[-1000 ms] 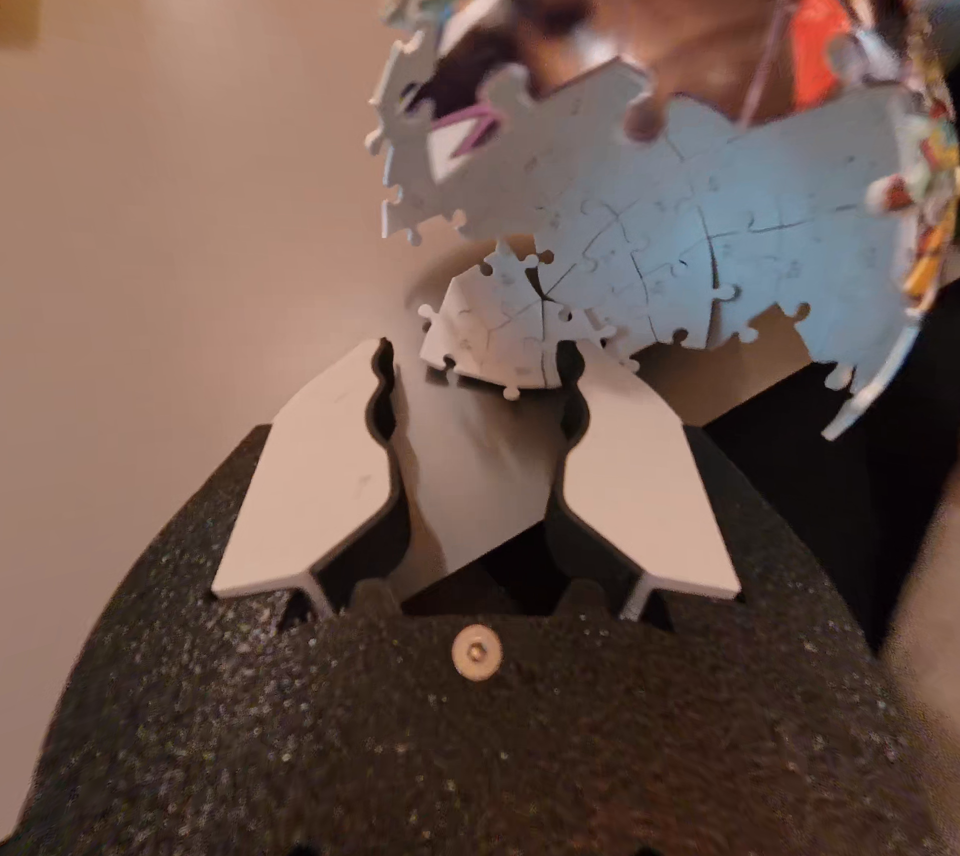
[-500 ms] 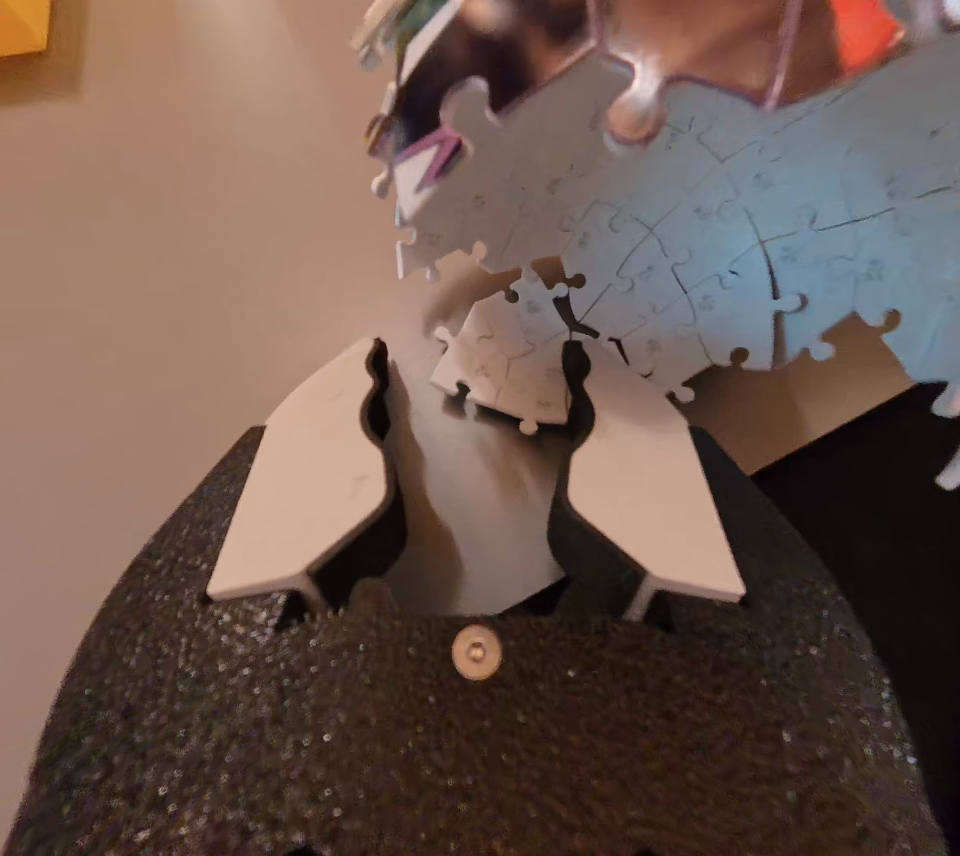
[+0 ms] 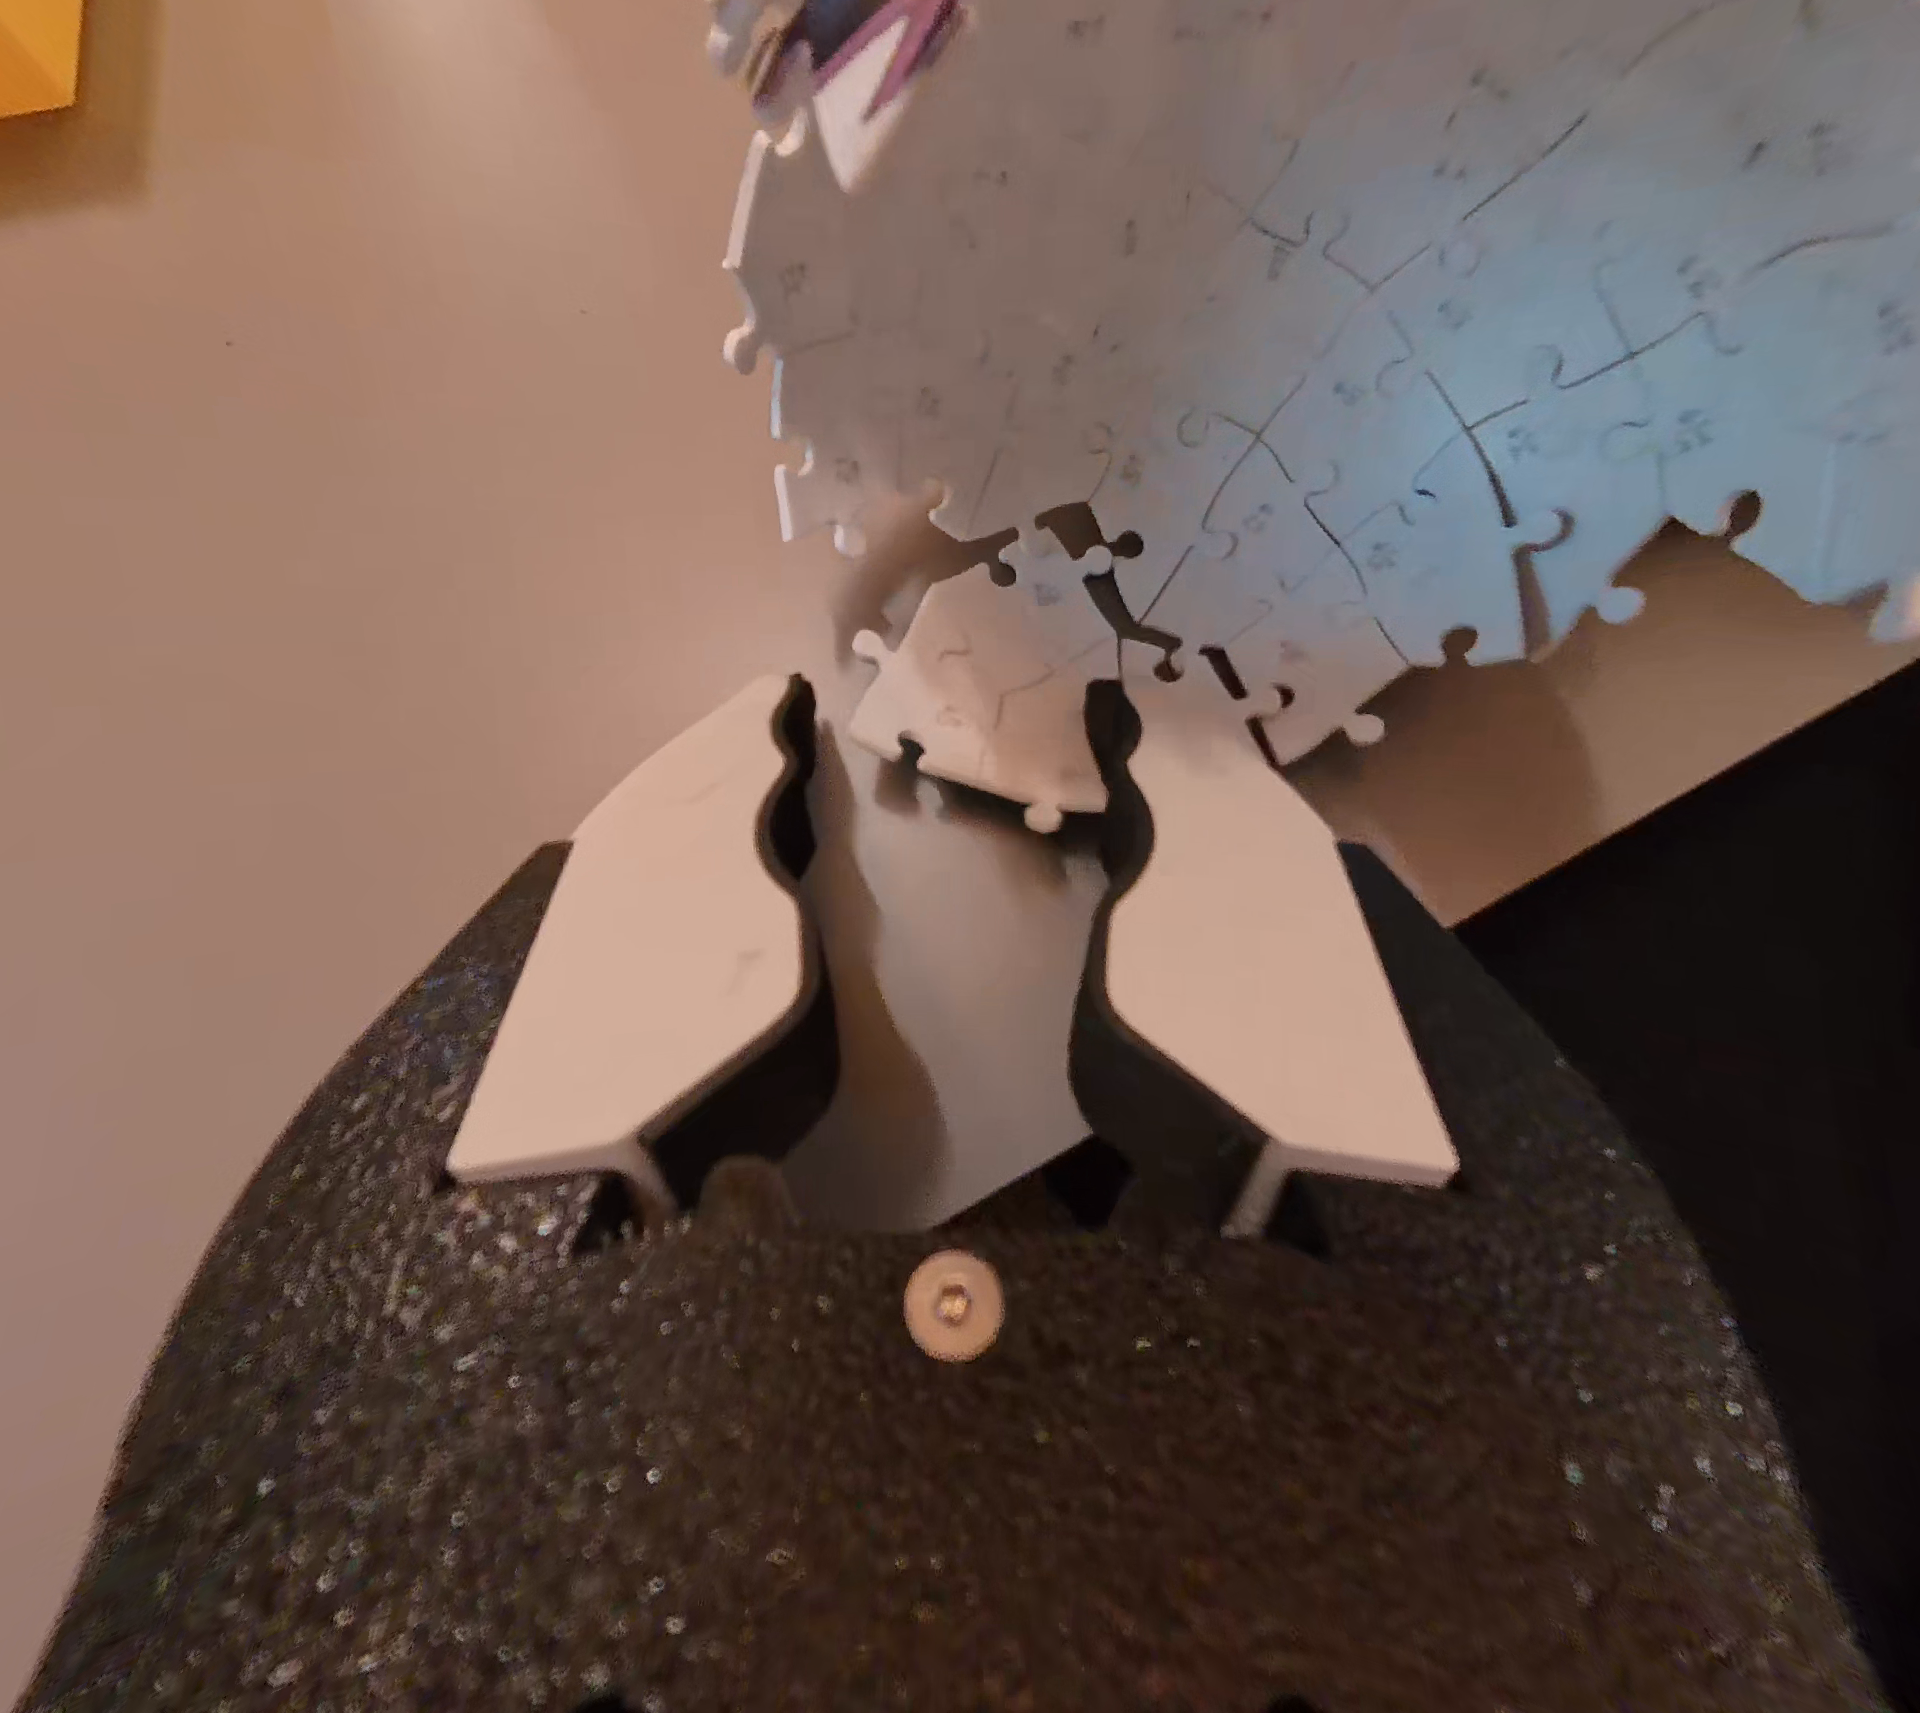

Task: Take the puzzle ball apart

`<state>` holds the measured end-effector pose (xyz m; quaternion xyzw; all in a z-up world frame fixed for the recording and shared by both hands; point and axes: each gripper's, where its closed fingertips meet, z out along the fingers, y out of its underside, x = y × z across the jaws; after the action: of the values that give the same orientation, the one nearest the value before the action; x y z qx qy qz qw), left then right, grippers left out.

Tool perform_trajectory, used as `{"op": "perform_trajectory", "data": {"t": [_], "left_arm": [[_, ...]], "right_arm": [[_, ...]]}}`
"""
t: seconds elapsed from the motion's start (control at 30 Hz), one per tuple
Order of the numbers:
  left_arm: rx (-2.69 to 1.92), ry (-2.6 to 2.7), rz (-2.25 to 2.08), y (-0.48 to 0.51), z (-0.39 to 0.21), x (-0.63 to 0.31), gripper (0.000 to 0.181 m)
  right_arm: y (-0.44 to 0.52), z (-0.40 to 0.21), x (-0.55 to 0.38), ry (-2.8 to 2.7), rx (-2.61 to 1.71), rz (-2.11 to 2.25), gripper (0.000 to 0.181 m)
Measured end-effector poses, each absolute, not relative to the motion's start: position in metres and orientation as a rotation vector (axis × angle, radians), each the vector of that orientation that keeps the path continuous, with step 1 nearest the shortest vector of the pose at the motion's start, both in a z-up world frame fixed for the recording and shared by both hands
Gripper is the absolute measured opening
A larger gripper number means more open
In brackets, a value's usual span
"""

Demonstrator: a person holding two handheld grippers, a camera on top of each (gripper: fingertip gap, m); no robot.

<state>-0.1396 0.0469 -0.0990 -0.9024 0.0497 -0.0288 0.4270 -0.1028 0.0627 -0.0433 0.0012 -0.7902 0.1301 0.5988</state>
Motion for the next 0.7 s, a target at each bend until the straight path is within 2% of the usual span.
{"op": "perform_trajectory", "data": {"t": [0.03, 0.7], "left_arm": [[-2.258, 0.132, -0.076, 0.046, -0.0992, -0.1392, 0.049], [-2.269, 0.099, -0.051, 0.0416, -0.0999, -0.132, 0.05]], "right_arm": [[0.0622, -0.0432, -0.1025, -1.831, 0.008, 0.296, 0.122], [0.0605, -0.0413, -0.0986, -1.763, 0.028, 0.274, 0.122]]}}
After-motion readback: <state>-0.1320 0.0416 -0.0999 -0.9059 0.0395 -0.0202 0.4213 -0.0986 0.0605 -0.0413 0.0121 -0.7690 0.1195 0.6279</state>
